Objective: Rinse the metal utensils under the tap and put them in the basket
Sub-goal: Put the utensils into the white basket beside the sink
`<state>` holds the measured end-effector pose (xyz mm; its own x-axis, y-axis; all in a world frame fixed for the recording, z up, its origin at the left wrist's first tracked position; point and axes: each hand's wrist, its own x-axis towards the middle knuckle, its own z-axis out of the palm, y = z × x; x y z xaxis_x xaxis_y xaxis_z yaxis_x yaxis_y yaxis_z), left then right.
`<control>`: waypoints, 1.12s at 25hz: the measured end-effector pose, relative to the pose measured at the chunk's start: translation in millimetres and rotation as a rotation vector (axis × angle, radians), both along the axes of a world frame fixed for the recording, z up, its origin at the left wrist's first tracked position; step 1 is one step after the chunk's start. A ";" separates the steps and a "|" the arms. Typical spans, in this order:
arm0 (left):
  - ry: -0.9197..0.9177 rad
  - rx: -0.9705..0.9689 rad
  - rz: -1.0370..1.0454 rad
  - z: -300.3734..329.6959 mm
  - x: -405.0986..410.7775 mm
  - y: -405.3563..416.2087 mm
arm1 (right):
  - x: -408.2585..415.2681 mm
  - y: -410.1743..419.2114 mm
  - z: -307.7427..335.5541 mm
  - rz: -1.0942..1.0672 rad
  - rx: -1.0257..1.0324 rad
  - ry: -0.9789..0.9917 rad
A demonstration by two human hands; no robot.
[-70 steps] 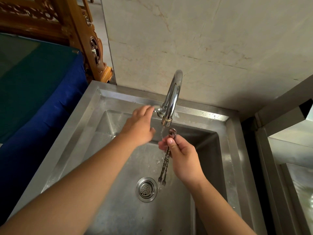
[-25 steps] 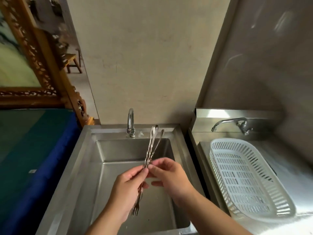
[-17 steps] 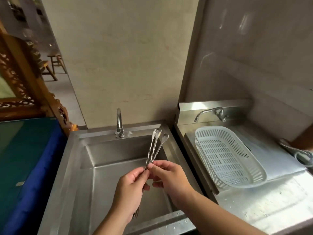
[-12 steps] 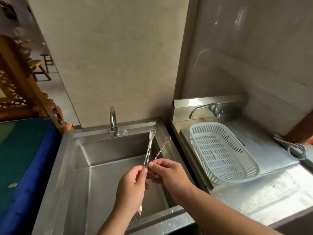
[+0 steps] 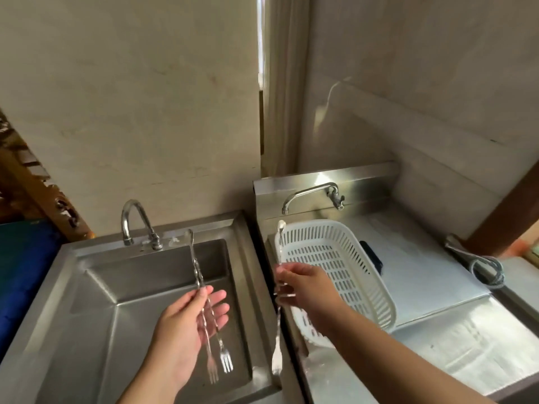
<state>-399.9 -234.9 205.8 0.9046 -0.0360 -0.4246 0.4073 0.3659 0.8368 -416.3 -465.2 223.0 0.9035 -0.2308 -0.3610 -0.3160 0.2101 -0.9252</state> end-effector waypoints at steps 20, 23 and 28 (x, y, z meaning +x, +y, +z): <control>0.064 0.119 -0.137 -10.2 -22.5 -91.6 | 64.0 -155.8 -120.5 -0.282 -0.592 0.576; 0.050 0.132 -0.135 -11.1 -22.4 -83.9 | 65.4 -151.6 -121.5 -0.321 -0.567 0.524; 0.058 0.120 -0.137 -11.6 -23.1 -85.9 | 56.7 -148.4 -125.3 -0.116 -0.965 0.489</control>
<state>-423.0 -320.7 194.2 0.8687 -0.1030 -0.4845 0.4952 0.2029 0.8447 -359.6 -613.6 97.7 0.6660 -0.6846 -0.2964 -0.7200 -0.4857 -0.4957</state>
